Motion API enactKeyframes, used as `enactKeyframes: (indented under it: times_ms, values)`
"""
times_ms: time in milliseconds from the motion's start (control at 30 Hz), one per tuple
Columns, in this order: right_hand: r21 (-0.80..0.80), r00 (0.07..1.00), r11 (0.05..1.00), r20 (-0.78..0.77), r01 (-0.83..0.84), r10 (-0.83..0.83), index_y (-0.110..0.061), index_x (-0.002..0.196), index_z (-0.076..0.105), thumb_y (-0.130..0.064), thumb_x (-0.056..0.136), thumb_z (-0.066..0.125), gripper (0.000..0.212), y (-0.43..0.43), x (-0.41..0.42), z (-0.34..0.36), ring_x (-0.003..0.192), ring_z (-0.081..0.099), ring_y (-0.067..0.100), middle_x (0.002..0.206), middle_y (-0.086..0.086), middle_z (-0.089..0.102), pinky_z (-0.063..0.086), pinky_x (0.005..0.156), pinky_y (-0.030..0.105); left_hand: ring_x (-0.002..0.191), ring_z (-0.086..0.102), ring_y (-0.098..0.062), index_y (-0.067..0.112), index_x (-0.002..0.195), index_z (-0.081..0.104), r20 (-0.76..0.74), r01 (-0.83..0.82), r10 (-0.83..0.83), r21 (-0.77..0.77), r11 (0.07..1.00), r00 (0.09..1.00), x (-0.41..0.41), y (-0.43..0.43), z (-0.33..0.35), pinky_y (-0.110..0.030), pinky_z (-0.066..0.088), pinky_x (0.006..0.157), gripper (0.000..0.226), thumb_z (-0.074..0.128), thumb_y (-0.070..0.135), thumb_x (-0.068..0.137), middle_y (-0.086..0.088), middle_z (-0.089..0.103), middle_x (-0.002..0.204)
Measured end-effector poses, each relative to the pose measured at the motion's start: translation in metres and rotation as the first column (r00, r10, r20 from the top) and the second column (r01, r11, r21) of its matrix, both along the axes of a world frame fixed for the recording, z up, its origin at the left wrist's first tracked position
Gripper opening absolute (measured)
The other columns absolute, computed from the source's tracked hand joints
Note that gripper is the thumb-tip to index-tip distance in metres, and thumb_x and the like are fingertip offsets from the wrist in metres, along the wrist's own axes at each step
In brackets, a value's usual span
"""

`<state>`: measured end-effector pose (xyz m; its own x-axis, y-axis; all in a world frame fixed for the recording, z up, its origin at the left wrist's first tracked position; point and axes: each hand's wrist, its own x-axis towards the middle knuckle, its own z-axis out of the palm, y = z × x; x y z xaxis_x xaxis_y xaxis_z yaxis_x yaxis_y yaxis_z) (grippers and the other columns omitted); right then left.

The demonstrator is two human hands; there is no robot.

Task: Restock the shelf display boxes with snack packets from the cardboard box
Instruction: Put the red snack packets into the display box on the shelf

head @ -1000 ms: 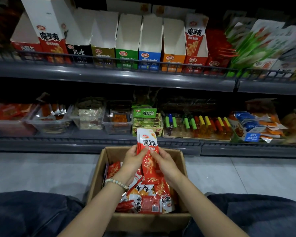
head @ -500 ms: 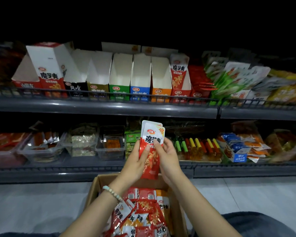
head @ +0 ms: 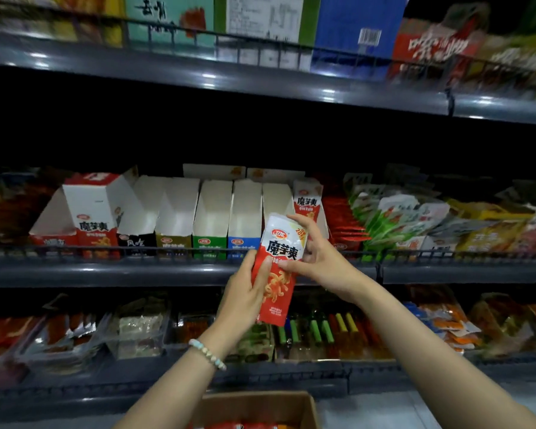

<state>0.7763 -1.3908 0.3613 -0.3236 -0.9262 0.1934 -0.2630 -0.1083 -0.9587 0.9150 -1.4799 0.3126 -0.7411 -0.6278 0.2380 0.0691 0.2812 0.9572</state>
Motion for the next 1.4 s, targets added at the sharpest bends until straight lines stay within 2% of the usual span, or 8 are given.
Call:
enactKeyframes:
  times_ms: [167,300,467,633,767,933,1300,1400]
  values:
    - [0.021,0.999,1.0,-0.041,-0.017,0.018,-0.037,0.142,0.023,0.002,0.081,0.069,0.086,-0.004,-0.021,0.028,0.106,0.066,0.025,0.131,0.008,0.053,0.056,0.086,0.04,0.085,0.067,-0.004,0.036,0.113,0.046,0.046,-0.033,0.038,-0.114,0.993,0.998,-0.026,-0.012,0.029,-0.021,0.053,0.068,0.038,0.037,0.061,0.085,0.01,0.066,0.101]
    - [0.001,0.996,0.998,-0.069,0.055,-0.055,-0.035,0.141,0.026,0.002,0.081,0.069,0.083,-0.008,-0.044,0.036,0.102,0.067,0.024,0.124,0.009,0.059,0.057,0.081,0.035,0.088,0.068,-0.006,0.032,0.115,0.048,0.071,-0.001,0.011,-0.149,0.989,0.997,-0.05,-0.02,0.04,-0.034,0.058,0.078,0.047,0.033,0.064,0.085,0.006,0.067,0.102]
    - [-0.056,0.984,0.985,-0.064,0.166,-0.169,-0.04,0.134,0.031,0.001,0.082,0.067,0.076,-0.008,-0.086,0.036,0.099,0.068,0.02,0.123,0.012,0.057,0.058,0.072,0.03,0.096,0.064,-0.008,0.034,0.139,0.031,0.191,0.049,0.01,-0.299,0.953,0.981,-0.073,-0.038,0.045,-0.03,0.056,0.078,0.066,0.023,0.069,0.084,0.003,0.064,0.115]
    - [-0.171,0.93,0.928,-0.105,0.331,-0.351,-0.034,0.135,0.03,0.005,0.081,0.067,0.076,-0.015,-0.14,0.045,0.093,0.068,0.015,0.123,0.01,0.056,0.058,0.072,0.027,0.143,0.021,-0.014,0.023,0.151,0.017,0.253,-0.033,0.194,-0.527,0.849,0.948,-0.103,-0.068,0.041,-0.031,0.021,0.114,0.068,0.029,0.057,0.093,0.001,0.025,0.156]
    - [-0.171,0.886,0.889,-0.121,0.425,-0.447,-0.017,0.147,0.019,0.0,0.082,0.068,0.083,-0.036,-0.174,0.043,0.101,0.065,0.019,0.124,0.012,0.057,0.058,0.071,0.023,0.147,-0.008,-0.012,0.024,0.153,0.004,0.34,-0.005,0.274,-0.62,0.785,0.9,-0.134,-0.088,0.037,-0.032,0.0,0.118,0.08,0.042,0.058,0.092,0.007,-0.001,0.161]
    - [-0.182,0.849,0.893,-0.281,0.411,-0.447,-0.009,0.132,0.036,-0.004,0.083,0.068,0.059,-0.065,-0.188,0.036,0.101,0.059,0.006,0.119,-0.002,0.054,0.052,0.073,0.01,0.147,-0.014,-0.015,0.024,0.153,0.0,0.363,-0.005,0.343,-0.681,0.733,0.866,-0.166,-0.102,0.022,-0.036,-0.007,0.117,0.09,0.044,0.067,0.087,0.005,-0.006,0.161]
    - [-0.016,0.538,0.912,-0.803,0.409,-0.255,-0.018,0.139,0.038,-0.028,0.081,0.074,0.069,-0.098,-0.195,0.008,0.126,0.046,0.023,0.133,0.005,0.053,0.043,0.101,0.038,0.147,-0.011,-0.013,0.027,0.153,0.002,0.311,-0.021,0.364,-0.734,0.679,0.878,-0.171,-0.106,0.006,-0.035,-0.008,0.117,0.09,0.046,0.067,0.086,0.008,-0.001,0.161]
    - [-0.018,0.407,0.895,-0.887,0.446,-0.221,-0.027,0.144,0.032,-0.033,0.082,0.072,0.075,-0.098,-0.193,0.008,0.128,0.038,0.023,0.134,0.003,0.048,0.03,0.104,0.031,0.147,-0.011,-0.012,0.027,0.153,0.003,0.296,-0.03,0.368,-0.742,0.67,0.881,-0.172,-0.106,0.005,-0.034,-0.009,0.116,0.088,0.045,0.067,0.086,0.009,0.001,0.161]
